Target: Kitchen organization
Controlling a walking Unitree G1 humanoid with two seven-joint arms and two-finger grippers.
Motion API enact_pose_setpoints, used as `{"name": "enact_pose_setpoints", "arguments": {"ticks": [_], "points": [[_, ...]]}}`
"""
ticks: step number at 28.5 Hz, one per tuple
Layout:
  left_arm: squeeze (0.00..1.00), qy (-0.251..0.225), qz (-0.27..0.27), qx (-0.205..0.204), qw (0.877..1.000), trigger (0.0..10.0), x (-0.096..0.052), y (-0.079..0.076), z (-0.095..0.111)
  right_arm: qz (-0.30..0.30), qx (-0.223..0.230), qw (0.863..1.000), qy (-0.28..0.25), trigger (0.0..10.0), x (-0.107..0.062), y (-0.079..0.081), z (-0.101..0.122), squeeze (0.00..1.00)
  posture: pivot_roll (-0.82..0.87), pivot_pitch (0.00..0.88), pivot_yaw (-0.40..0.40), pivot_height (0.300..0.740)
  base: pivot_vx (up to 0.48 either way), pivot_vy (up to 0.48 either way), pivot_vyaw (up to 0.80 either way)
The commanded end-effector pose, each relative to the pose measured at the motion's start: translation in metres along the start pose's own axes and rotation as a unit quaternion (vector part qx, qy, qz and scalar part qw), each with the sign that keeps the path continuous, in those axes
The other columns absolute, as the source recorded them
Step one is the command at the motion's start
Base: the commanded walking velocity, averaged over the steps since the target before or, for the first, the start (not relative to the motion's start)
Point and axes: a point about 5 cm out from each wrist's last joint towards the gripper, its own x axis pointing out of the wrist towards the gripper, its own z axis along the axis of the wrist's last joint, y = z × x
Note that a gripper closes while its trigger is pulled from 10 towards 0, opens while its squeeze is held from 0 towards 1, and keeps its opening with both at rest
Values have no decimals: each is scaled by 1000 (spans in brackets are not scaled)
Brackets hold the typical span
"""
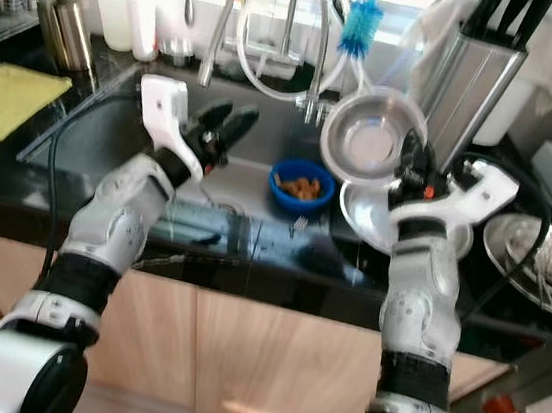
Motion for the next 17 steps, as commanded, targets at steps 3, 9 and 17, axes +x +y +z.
{"name": "enact_pose_setpoints", "arguments": {"ticks": [3,9,17], "points": [[0,0,3,14,1000,10000,-1,-1,2,12,2,1000,26,10000,6,4,-12,0,115,0,-110,740,0,0,0],[0,-5,21,35,999,10000,-2,2,3,35,-14,999,37,10000,15,16,-19,0,122,0,-116,740,0,0,0],[0,-68,128,171,975,10000,-23,23,14,6,-139,990,-31,10000,-16,20,1,0,106,0,-109,740,0,0,0]]}}
